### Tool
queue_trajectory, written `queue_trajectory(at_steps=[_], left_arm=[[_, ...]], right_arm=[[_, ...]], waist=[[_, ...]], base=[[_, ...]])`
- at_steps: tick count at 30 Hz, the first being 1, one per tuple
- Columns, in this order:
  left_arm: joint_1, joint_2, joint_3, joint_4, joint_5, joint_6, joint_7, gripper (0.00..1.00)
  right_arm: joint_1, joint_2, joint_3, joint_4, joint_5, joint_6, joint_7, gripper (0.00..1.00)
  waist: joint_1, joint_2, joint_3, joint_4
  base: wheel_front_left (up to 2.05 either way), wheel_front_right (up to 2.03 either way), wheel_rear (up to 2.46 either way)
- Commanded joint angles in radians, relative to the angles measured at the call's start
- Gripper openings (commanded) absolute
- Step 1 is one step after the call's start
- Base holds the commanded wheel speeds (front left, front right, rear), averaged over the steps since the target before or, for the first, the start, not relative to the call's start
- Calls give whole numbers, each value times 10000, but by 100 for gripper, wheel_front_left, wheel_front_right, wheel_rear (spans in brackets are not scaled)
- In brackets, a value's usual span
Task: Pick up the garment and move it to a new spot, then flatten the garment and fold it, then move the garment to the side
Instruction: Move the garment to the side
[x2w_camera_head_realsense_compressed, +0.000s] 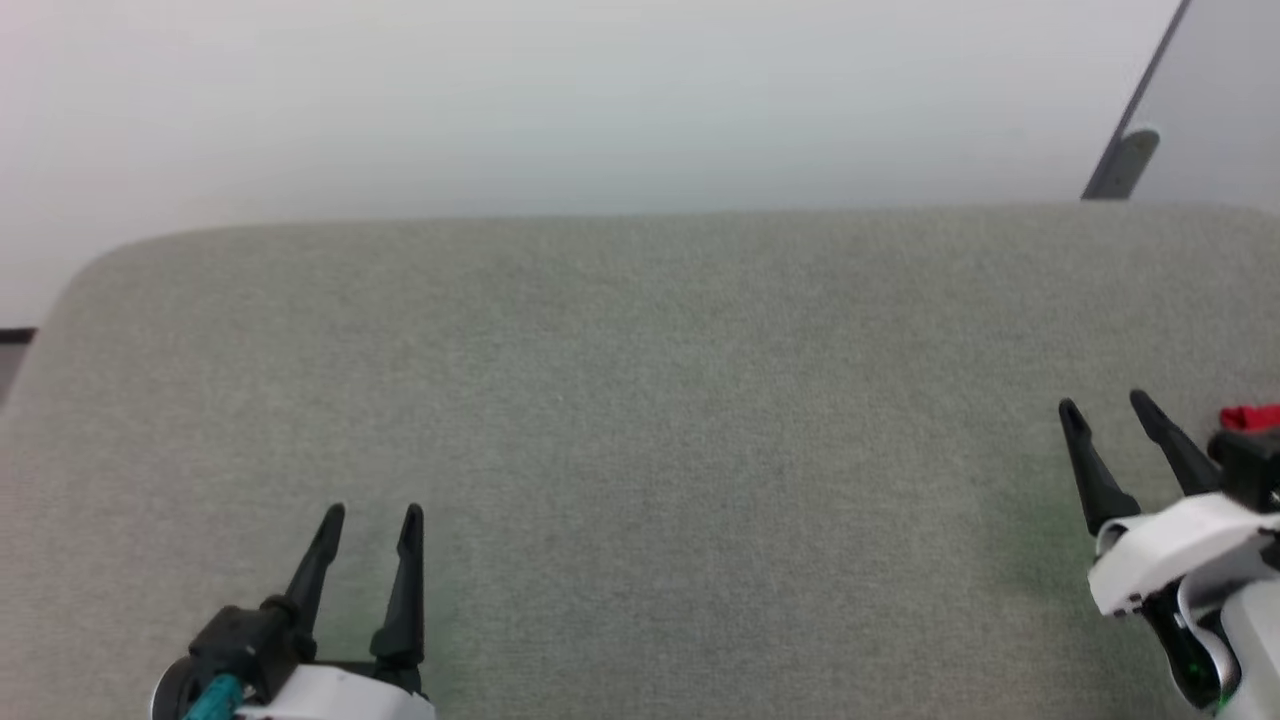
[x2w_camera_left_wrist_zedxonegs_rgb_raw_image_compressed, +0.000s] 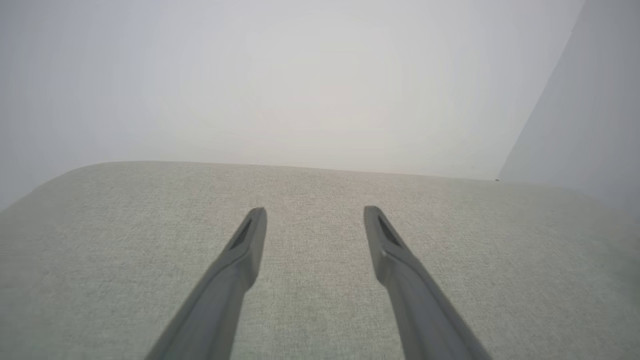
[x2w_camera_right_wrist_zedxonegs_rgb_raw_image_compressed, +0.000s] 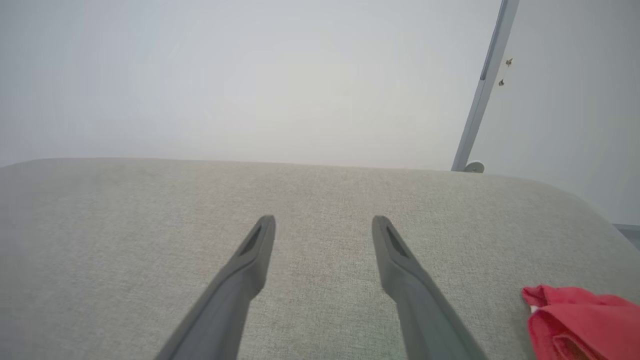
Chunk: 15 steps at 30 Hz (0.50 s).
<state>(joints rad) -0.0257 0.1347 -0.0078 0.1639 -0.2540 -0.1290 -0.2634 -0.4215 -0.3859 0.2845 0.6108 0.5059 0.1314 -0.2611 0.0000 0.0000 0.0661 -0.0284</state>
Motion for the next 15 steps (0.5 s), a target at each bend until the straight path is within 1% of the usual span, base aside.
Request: queue_trajectory(at_steps=[1, 4, 15], left_arm=[[156, 9, 23, -54, 4, -22, -7, 100], [328, -8, 58, -126, 41, -23, -7, 100], [1083, -29, 172, -684, 79, -23, -7, 100]], right_arm=[[283, 66, -248, -222, -153, -17, -46, 100], [946, 197, -837, -857, -444, -17, -47, 100], [2777, 509, -1943, -2792, -983, -17, -48, 100]], waist=[[0, 0, -403, 271], [0, 0, -565, 284], [0, 0, -961, 232]], base=[[0, 0, 0], [0, 0, 0], [0, 0, 0]])
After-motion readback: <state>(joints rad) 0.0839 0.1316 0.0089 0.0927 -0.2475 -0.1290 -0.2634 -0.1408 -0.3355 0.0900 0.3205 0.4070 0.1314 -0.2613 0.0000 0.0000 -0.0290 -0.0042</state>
